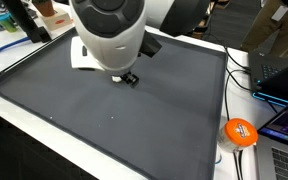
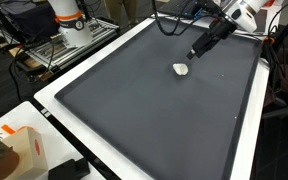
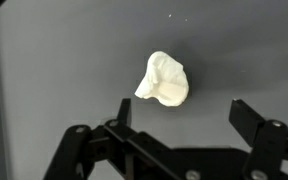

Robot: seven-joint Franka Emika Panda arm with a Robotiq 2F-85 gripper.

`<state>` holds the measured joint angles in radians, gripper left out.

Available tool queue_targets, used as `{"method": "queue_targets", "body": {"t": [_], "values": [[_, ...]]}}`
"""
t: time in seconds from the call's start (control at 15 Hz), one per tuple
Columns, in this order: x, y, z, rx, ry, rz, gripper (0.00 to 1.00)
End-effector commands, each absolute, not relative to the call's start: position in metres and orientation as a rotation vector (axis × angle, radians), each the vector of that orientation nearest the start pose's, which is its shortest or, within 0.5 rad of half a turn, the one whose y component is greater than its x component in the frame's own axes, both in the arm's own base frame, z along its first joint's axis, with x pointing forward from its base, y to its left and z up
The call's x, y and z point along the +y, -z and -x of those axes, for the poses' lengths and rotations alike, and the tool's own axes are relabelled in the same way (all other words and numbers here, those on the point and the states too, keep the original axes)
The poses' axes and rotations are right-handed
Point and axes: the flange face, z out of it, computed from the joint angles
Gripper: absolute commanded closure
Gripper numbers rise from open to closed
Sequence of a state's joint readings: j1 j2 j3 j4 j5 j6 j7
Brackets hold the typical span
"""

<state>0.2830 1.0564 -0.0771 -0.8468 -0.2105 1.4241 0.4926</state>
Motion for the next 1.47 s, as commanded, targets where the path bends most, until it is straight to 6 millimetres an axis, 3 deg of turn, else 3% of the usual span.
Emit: {"method": "queue_targets", "body": {"t": [0.0, 0.67, 1.13, 1.4], "values": [[0.127, -0.249, -0.724, 0.374, -0.680, 3.351, 0.00], [0.086, -0.258, -0.733, 0.385, -0.592, 3.131, 0.00], [0.084, -0.256, -0.737, 0.400, -0.585, 3.156, 0.00], [0.067, -0.257, -0.732, 0.420, -0.631, 3.141, 0.00]]}}
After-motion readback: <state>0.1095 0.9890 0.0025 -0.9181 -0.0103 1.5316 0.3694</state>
